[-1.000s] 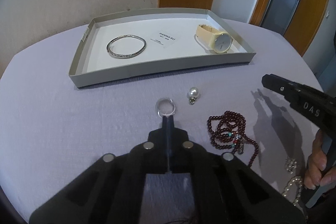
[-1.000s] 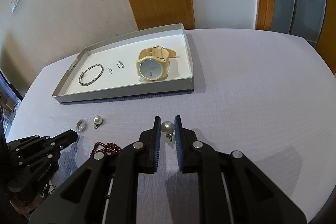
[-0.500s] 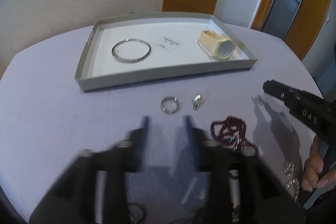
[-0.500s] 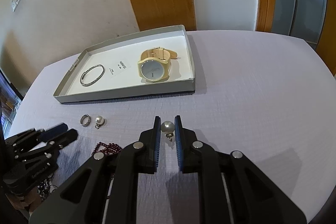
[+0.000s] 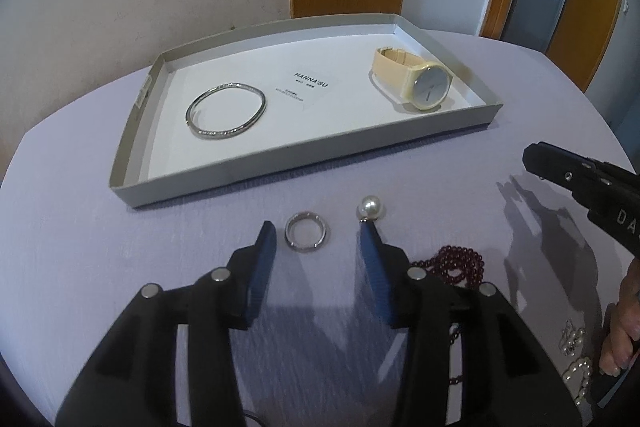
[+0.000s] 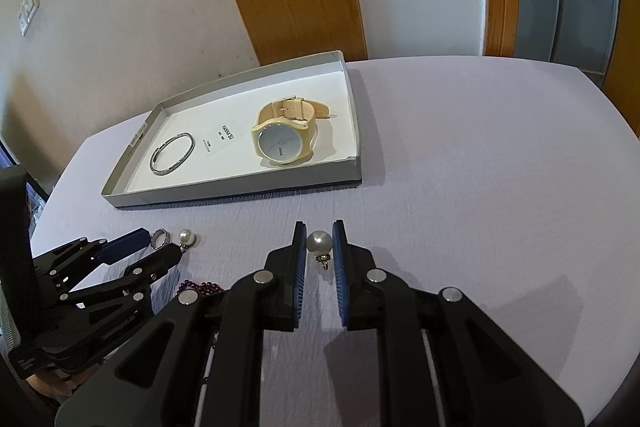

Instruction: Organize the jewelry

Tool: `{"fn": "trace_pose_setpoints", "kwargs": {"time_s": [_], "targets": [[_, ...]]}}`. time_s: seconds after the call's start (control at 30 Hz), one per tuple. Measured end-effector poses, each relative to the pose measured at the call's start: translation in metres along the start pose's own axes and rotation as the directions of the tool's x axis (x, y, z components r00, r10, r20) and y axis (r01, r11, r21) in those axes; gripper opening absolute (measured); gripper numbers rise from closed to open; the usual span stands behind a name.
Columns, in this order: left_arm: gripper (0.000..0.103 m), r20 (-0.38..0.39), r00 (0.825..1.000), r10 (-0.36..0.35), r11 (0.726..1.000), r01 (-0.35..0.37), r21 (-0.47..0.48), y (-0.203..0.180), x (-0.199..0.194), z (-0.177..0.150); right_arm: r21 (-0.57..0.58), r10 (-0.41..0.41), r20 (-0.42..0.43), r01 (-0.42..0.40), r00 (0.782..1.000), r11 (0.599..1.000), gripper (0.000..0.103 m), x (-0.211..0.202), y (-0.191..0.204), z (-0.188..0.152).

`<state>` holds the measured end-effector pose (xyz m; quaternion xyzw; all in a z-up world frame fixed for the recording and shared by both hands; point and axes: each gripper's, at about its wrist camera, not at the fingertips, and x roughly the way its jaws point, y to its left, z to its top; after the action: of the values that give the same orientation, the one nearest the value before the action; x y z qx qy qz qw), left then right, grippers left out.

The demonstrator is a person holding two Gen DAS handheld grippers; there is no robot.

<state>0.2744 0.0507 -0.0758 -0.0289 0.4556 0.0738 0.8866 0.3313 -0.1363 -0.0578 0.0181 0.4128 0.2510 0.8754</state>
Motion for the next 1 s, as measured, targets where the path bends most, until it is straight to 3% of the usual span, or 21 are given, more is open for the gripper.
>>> {"fn": "trace_pose_setpoints", "kwargs": {"time_s": [0.2,1.0], "targets": [[0.022,0.006,1.0,-0.008,1.0,0.008,0.016,-0.005,0.002,0.005,0.002,0.002,-0.001,-0.002,1.0,1.0,0.014,-0.001,-0.001,0.0],[0.021,0.054,0.998,-0.009,1.0,0.01,-0.016,0.013,-0.025,0.005,-0.039,0.027,0.009,-0.027,1.0,0.999,0.014,-0.005,0.019,0.009]]}}
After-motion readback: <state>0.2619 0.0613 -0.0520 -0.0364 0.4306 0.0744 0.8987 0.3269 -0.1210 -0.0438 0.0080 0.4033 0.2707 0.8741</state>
